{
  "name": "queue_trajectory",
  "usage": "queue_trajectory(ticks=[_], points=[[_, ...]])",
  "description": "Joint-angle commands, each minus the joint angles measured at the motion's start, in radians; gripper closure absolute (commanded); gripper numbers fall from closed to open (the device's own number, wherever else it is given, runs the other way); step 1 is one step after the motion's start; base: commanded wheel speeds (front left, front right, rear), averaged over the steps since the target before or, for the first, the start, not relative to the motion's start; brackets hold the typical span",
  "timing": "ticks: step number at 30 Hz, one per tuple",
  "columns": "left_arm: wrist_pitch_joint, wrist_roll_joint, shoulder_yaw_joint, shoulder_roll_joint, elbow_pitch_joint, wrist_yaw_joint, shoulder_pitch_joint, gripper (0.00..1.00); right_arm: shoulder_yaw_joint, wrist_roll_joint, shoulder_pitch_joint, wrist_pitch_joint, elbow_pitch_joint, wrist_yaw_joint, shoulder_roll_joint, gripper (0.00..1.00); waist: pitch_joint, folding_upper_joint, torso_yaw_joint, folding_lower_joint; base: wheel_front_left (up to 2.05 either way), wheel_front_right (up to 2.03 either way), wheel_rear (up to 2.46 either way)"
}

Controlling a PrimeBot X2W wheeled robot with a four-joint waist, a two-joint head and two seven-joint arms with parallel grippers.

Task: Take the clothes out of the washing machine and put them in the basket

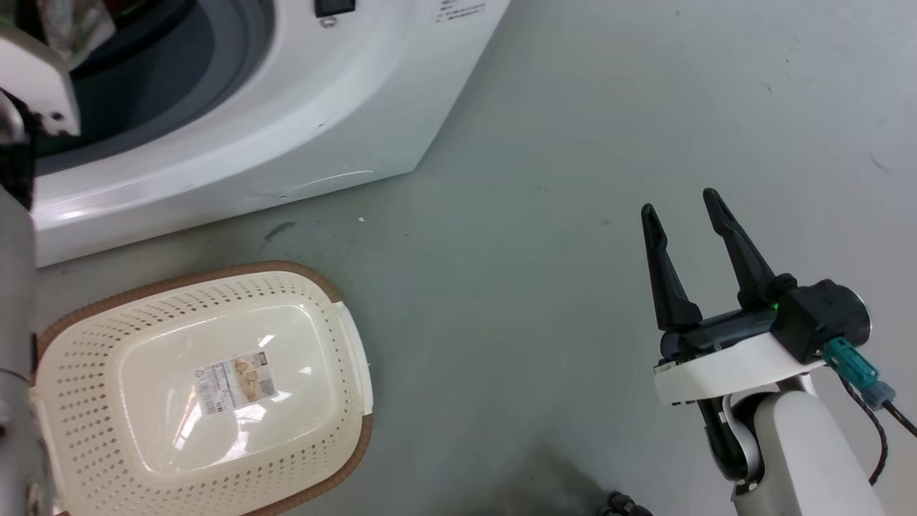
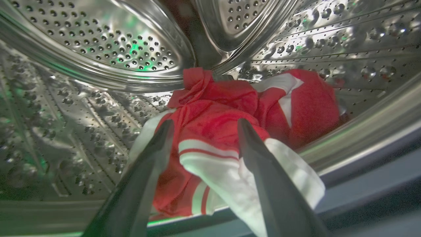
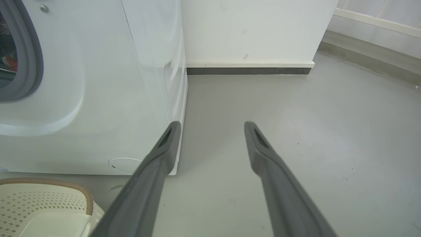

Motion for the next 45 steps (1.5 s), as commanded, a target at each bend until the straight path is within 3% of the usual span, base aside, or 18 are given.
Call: queue_trajectory(ticks=[1,12,20,25,27,28,35,45], points=[[0.012,0.009,-0.009,0.015,0.017,-0.008,-0.036,0.00,0.006,0.007,-0.024,-0.002,-0.003,-0.001,0.002,0.00,0.015,0.0000,-0.018,-0.0001,0.00,0.00,0.00],[0.233,0.033,-0.068,0.097,0.168,-0.066,-0.232,0.00,0.060,0.044,-0.035,-0.002,-0.011,-0.001,0.002,0.00,0.073,0.0000,-0.068,-0.0001,0.00,0.00,0.00],[0.497,0.018,-0.096,0.139,0.242,-0.087,-0.362,0.00,0.082,0.062,-0.036,-0.002,-0.011,-0.001,0.003,0.00,0.115,0.0000,-0.096,-0.0001,0.00,0.00,0.00],[0.651,0.010,-0.123,0.137,0.264,-0.092,-0.405,0.00,0.095,0.072,-0.041,-0.002,-0.012,-0.001,0.003,0.00,0.139,0.0000,-0.103,-0.0001,0.00,0.00,0.00],[0.692,-0.004,-0.125,0.134,0.268,-0.094,-0.412,0.74,0.100,0.075,-0.045,-0.002,-0.014,-0.001,0.003,0.00,0.146,0.0000,-0.105,-0.0001,0.00,0.00,0.00],[0.707,-0.008,-0.125,0.133,0.270,-0.094,-0.412,1.00,0.102,0.078,-0.047,-0.002,-0.014,-0.001,0.003,0.00,0.148,0.0000,-0.106,-0.0001,0.00,0.00,0.00],[0.695,-0.028,-0.127,0.142,0.225,-0.084,-0.397,1.00,0.106,0.084,-0.059,-0.002,-0.011,-0.001,0.002,0.00,0.151,0.0000,-0.110,-0.0001,0.00,0.00,0.00],[0.401,-0.066,-0.111,0.123,0.093,-0.038,-0.285,1.00,0.095,0.071,-0.064,-0.002,0.002,-0.001,0.002,0.00,0.102,0.0000,-0.090,-0.0001,0.00,0.00,0.00]])
